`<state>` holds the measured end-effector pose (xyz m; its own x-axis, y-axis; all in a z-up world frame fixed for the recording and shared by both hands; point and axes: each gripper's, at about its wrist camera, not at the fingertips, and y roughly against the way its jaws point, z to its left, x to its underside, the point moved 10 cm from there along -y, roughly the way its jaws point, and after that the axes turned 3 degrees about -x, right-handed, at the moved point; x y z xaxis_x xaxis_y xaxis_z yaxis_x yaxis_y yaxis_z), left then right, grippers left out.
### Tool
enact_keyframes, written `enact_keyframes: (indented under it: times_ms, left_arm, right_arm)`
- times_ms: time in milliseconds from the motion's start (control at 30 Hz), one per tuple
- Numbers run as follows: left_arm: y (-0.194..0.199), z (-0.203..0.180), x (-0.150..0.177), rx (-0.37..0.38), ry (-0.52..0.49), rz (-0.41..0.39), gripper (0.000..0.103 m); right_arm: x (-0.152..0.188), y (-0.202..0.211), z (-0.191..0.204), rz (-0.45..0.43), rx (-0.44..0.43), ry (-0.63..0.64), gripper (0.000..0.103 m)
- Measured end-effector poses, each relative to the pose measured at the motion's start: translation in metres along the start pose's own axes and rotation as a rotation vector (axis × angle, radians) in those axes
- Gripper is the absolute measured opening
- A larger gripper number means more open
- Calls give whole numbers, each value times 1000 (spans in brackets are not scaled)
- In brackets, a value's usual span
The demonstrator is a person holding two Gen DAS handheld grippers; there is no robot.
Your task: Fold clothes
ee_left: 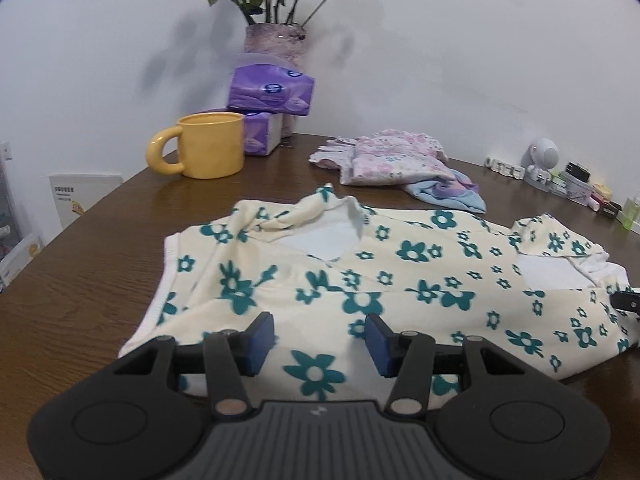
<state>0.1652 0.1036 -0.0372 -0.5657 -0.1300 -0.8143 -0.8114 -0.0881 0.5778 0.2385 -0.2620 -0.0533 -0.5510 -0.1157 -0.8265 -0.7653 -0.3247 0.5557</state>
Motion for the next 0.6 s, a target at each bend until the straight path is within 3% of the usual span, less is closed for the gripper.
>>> enact_keyframes:
  times_ms: [167, 333, 600]
  left_arm:
    - [0, 8, 0, -8, 23, 0, 48]
    - [3, 12, -1, -5, 44, -8, 49]
    - [9, 16, -4, -10, 58, -18, 50]
  right_arm:
    - [0, 1, -6, 7, -13, -15, 19]
    - [0, 4, -12, 3, 35, -17, 19]
    - [-3, 14, 3, -15, -20, 11, 20]
